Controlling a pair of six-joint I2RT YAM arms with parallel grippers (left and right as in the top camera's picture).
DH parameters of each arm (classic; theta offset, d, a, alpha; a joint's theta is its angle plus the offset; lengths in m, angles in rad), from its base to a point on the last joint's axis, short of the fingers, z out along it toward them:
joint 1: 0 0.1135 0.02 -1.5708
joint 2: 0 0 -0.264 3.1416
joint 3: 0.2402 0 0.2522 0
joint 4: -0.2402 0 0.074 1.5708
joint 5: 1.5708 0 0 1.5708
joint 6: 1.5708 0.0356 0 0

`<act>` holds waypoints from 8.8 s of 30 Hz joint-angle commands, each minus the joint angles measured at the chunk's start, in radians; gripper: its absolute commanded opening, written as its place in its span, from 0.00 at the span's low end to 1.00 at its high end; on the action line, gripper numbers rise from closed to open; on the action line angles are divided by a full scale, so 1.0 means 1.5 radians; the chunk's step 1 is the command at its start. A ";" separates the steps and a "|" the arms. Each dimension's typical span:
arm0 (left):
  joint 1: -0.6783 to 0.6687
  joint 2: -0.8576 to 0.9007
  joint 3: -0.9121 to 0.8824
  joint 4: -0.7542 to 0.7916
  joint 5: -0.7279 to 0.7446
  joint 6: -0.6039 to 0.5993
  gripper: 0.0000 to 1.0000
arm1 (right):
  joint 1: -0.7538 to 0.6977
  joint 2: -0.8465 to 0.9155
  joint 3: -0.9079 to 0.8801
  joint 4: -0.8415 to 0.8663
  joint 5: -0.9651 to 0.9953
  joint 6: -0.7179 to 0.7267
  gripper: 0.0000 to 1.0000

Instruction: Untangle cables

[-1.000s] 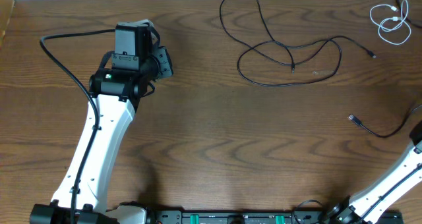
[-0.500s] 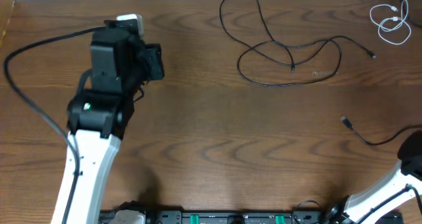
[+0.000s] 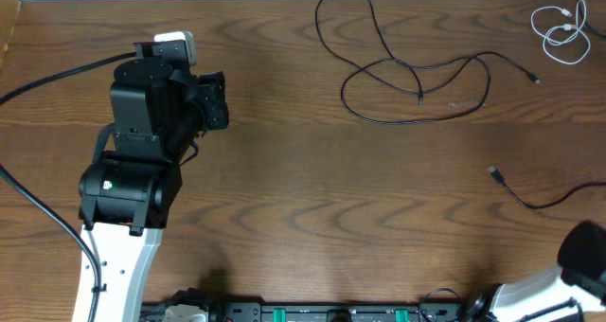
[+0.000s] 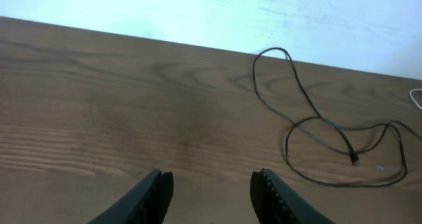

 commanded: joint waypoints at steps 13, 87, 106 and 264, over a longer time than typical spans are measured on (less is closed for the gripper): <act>0.000 -0.001 0.012 -0.048 -0.008 0.006 0.44 | 0.105 -0.040 -0.455 0.037 0.097 -0.002 0.76; 0.000 0.099 0.012 -0.027 -0.006 0.001 0.44 | -0.065 0.226 -0.688 0.998 0.330 0.243 0.01; 0.000 0.099 0.011 -0.039 -0.005 0.002 0.44 | -0.059 0.232 -0.356 0.588 0.050 0.168 0.99; 0.000 0.146 0.011 -0.078 0.009 0.004 0.44 | 0.246 0.315 -0.380 0.183 0.156 -0.038 0.70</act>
